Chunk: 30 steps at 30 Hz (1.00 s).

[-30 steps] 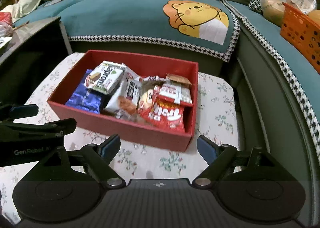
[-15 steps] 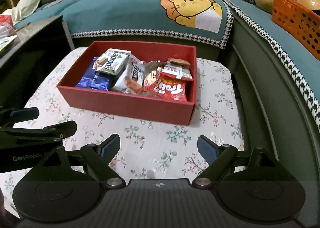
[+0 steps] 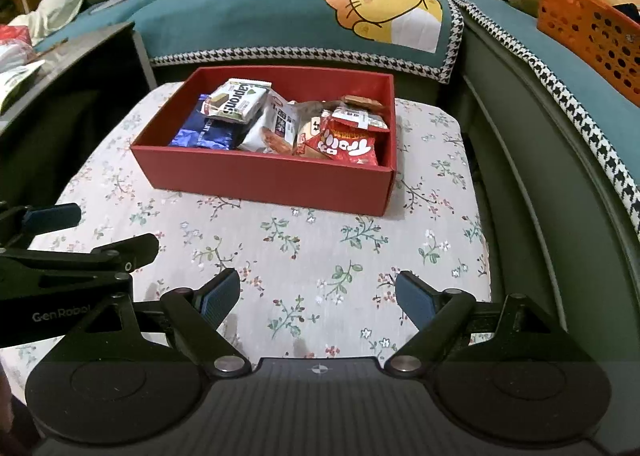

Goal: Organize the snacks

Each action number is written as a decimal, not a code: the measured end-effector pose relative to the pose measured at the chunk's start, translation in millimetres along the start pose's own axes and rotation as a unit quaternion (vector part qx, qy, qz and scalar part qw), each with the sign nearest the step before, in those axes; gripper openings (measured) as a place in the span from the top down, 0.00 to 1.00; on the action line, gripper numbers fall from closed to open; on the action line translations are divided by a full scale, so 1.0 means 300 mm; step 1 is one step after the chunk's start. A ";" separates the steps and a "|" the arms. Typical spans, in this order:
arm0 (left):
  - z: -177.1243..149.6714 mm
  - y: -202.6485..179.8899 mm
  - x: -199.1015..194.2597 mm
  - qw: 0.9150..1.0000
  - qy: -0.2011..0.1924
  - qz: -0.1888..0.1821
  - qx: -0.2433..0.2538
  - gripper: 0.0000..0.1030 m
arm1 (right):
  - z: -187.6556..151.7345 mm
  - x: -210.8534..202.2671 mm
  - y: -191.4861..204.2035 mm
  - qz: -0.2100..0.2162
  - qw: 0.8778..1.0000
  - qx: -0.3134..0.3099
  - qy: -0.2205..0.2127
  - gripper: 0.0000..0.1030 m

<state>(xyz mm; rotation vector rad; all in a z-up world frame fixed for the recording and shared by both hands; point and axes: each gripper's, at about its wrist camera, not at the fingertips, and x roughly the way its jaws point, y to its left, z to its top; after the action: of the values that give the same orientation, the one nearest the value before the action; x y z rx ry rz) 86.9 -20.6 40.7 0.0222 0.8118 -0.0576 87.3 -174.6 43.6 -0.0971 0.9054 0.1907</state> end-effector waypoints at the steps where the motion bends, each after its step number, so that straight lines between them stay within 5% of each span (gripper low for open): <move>1: -0.004 0.001 -0.004 1.000 -0.002 -0.001 -0.001 0.00 | -0.004 -0.005 0.000 0.001 1.000 0.001 -0.001 0.13; 16: -0.034 0.007 -0.014 1.000 0.013 -0.013 -0.011 0.00 | -0.032 -0.026 0.006 0.001 1.000 -0.008 -0.003 0.14; 30: -0.039 -0.026 -0.077 0.999 -0.030 0.035 0.025 0.00 | -0.040 -0.045 0.014 0.013 1.000 -0.008 -0.011 0.14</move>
<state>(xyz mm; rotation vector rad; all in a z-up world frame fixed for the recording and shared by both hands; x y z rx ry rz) 62.0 -26.8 49.4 0.0968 0.7485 -0.0118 69.0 -174.3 46.9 -0.0986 0.8836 0.2229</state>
